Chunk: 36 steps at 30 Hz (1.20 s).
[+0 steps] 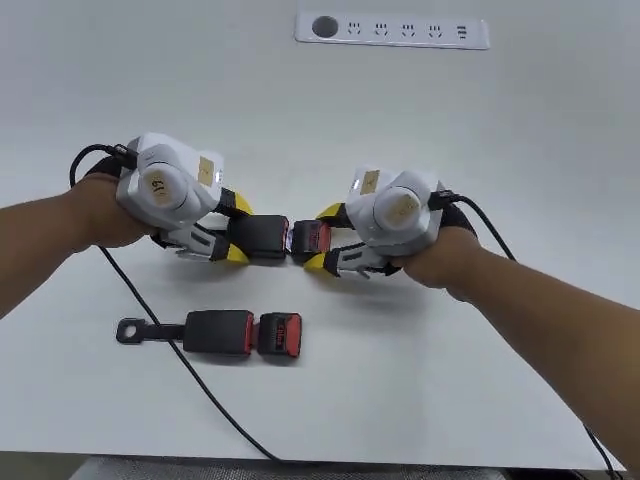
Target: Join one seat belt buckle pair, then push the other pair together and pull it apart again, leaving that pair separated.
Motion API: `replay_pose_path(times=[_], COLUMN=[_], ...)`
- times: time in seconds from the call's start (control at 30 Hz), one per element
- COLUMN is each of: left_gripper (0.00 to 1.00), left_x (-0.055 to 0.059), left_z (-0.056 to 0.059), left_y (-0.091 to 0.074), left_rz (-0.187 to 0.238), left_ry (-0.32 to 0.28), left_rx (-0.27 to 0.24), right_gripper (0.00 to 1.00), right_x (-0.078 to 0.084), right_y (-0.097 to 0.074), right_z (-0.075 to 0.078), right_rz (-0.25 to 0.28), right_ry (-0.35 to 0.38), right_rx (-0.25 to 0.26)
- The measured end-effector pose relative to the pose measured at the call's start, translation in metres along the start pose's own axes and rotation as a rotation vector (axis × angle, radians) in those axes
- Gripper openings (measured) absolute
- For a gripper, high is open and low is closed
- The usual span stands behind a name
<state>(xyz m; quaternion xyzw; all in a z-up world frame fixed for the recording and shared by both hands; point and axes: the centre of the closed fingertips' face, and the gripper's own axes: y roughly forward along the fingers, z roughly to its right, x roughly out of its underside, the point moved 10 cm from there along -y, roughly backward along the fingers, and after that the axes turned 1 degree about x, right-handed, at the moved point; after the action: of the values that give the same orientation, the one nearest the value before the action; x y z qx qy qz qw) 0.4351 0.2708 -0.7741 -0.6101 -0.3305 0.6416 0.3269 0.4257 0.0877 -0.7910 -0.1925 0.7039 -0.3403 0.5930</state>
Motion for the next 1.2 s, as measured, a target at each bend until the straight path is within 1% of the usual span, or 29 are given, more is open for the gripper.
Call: replay_pose_path(times=[0.3, 0.57, 1.2], left_gripper=[0.32, 0.33, 0.33], left_x=[-0.0015, -0.0013, -0.0031], left_z=[0.0005, -0.0003, 0.0006], left_y=[-0.0006, -0.0017, -0.0028], left_rz=[-0.004, -0.005, -0.023], left_ry=[-0.001, -0.002, -0.011], left_rx=[0.0, 0.0, -0.001], right_gripper=[0.34, 0.34, 0.35], right_x=[-0.002, -0.0028, -0.0038], right_y=[-0.0009, -0.0016, -0.0029], right_z=[0.0001, 0.0007, -0.0017], right_rz=[-0.019, -0.02, -0.032], right_ry=[-0.015, -0.018, -0.034], right_rx=[0.003, 0.0, 0.017])
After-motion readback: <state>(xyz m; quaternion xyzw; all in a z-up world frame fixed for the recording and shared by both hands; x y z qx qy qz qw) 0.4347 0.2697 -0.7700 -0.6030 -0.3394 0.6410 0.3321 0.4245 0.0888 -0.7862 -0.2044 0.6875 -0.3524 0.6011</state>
